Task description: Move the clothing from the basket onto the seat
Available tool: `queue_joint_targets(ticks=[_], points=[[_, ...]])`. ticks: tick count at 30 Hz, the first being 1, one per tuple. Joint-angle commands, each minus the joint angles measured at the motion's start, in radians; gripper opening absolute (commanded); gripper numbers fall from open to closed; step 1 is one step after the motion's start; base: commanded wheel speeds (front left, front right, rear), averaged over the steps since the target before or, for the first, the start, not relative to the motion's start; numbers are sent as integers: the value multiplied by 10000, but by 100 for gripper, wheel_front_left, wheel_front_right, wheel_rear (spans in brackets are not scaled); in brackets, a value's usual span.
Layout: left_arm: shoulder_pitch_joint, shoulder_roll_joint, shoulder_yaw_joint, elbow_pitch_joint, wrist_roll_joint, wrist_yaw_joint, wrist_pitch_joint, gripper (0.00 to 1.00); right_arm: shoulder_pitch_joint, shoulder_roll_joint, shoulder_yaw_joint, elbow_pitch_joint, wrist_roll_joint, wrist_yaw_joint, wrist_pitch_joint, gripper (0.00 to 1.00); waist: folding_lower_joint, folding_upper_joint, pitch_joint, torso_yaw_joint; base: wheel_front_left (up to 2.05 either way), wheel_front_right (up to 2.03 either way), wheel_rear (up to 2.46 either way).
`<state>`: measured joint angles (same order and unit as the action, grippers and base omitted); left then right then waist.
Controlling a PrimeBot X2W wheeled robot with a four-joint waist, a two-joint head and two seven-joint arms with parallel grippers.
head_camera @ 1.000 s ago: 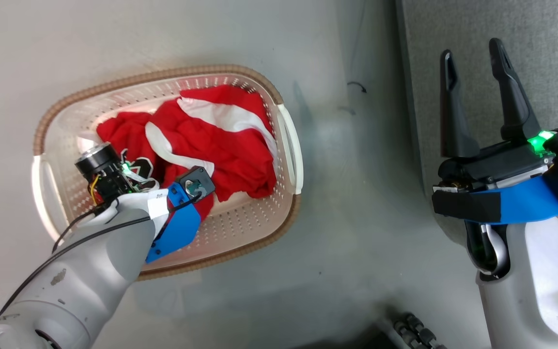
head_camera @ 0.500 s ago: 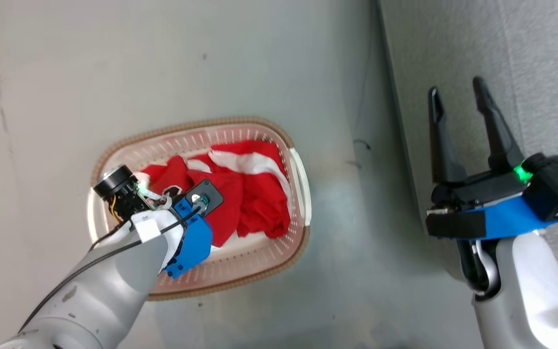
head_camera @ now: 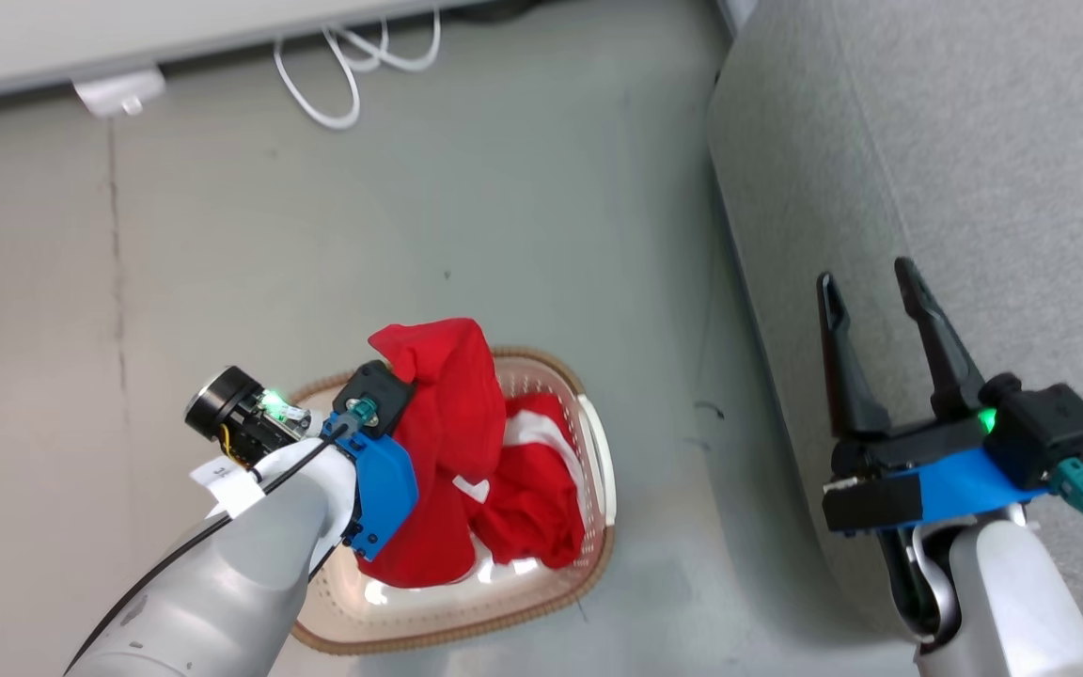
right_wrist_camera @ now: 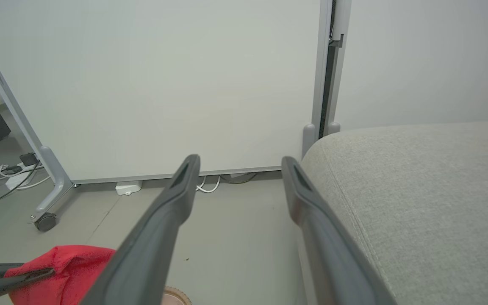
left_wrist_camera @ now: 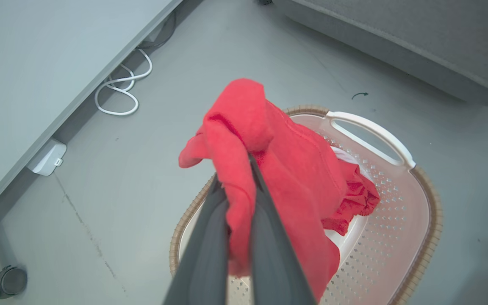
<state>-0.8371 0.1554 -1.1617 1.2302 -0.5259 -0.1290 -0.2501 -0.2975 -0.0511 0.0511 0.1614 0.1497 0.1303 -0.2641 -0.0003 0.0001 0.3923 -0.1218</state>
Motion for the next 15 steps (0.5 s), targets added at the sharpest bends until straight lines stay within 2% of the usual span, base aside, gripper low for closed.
queue_joint_targets(ticks=[1,4,11,15], points=[[121,49,152,-85,-128,53,-94,0,179,-4,-27,48,-66,8,-7,100,3,-1,-553,107,0,0,0],[166,167,579,-462,-415,229,-160,0,420,-3,-65,126,-52,8,-7,100,3,-1,-964,155,0,0,0],[544,896,1846,-2569,-465,707,-161,0,957,3,-100,216,-51,8,-7,100,3,-1,-1823,286,0,0,0],[881,1169,2689,-3756,-506,842,-163,0,1202,5,-144,280,-13,8,-7,100,3,-1,-2245,371,0,0,0]])
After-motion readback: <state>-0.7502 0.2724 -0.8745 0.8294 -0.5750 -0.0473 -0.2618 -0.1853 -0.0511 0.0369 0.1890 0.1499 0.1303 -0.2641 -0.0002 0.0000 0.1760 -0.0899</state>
